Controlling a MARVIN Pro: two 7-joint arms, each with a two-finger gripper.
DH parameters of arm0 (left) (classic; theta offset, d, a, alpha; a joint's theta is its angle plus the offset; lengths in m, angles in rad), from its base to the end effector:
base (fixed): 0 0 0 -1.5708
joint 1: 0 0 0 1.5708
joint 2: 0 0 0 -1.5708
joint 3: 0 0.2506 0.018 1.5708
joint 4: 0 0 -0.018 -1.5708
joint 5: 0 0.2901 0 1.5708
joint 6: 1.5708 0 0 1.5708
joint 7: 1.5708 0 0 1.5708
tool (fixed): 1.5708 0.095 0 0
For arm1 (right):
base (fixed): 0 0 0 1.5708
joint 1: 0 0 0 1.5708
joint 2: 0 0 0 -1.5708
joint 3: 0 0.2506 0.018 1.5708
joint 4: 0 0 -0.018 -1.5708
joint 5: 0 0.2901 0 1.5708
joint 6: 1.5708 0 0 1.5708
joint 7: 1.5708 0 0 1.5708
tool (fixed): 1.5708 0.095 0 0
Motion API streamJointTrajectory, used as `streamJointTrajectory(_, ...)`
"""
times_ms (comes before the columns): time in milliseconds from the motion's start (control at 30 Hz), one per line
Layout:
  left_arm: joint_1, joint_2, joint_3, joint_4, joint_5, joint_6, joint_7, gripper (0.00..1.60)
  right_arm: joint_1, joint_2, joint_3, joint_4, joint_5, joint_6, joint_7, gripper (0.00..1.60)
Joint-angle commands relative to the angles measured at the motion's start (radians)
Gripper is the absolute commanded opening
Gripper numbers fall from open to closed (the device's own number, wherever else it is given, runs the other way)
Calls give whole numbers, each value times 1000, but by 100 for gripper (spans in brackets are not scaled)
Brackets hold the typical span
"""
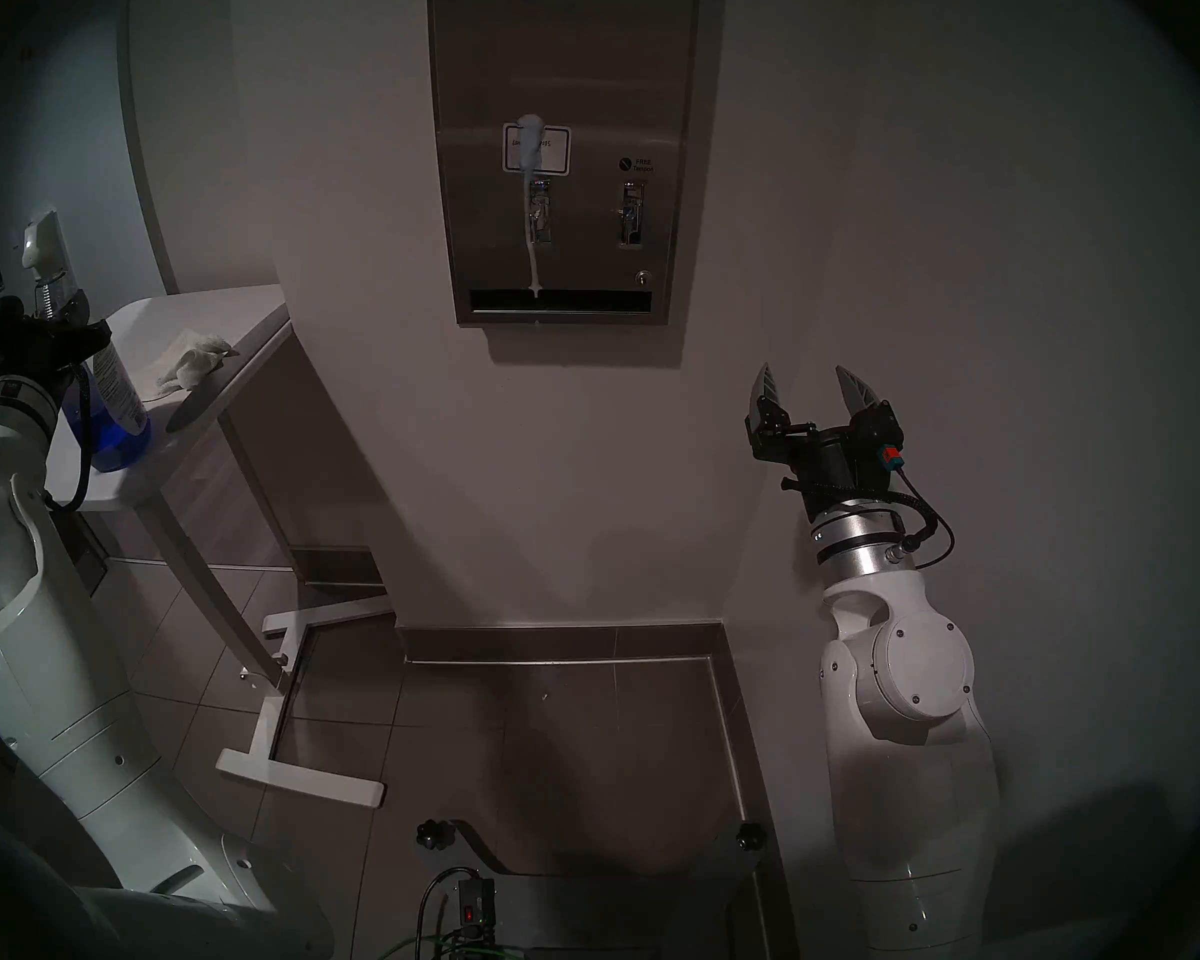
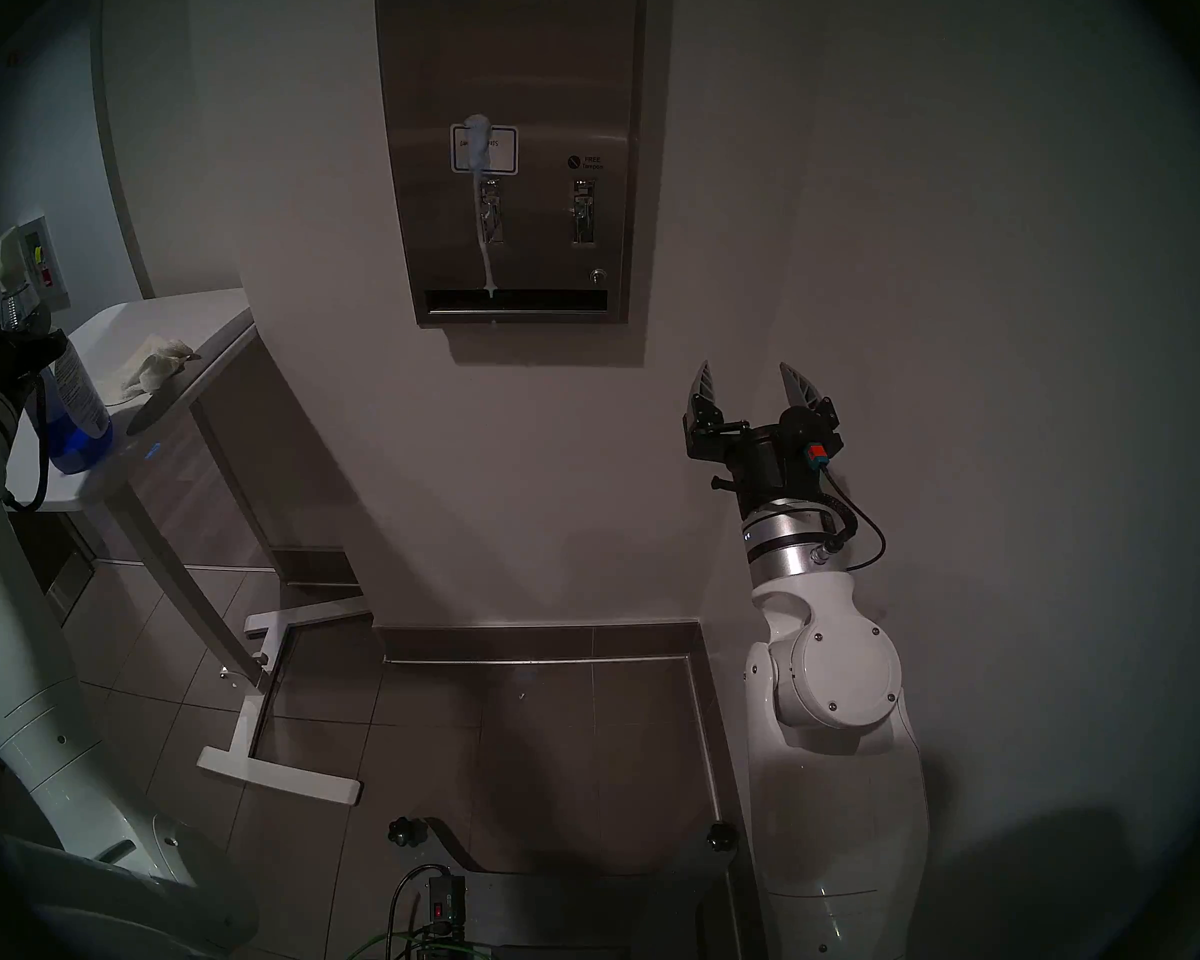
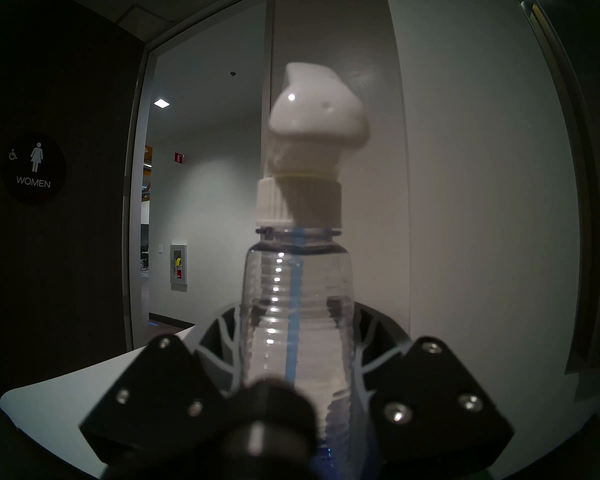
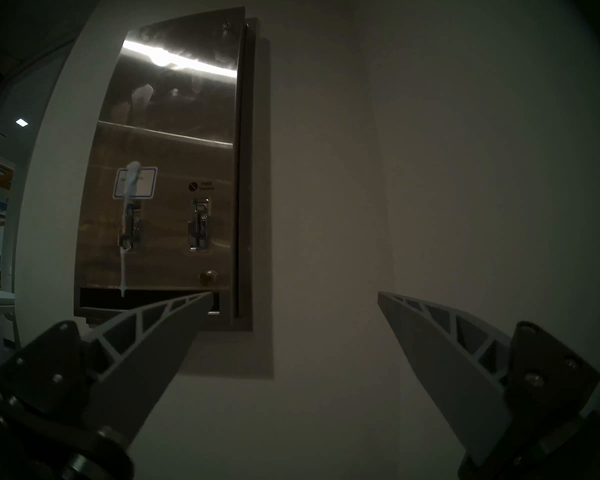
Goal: Pick up the cleaner bottle and spray the cleaner onto the surface
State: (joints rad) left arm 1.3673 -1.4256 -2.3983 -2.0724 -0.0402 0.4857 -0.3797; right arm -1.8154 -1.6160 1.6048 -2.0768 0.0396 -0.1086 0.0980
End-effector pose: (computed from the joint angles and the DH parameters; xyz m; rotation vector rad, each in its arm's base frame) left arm 0.2885 0.2618 -0.0296 -1.6700 -0.3535 -2.1927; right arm 0.3298 -0.0001 -0.1555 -1.7320 -0.0014 -2.5377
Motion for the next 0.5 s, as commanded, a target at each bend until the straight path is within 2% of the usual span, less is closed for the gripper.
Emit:
streamJointTrajectory(0, -22, 25, 3, -8, -5, -101, -12, 0, 7, 3, -22, -81, -33, 54, -53, 160)
streamJointTrajectory(467, -15, 26, 9, 20, 17, -176, -11, 0, 8, 5, -40, -99, -53, 108, -94, 160)
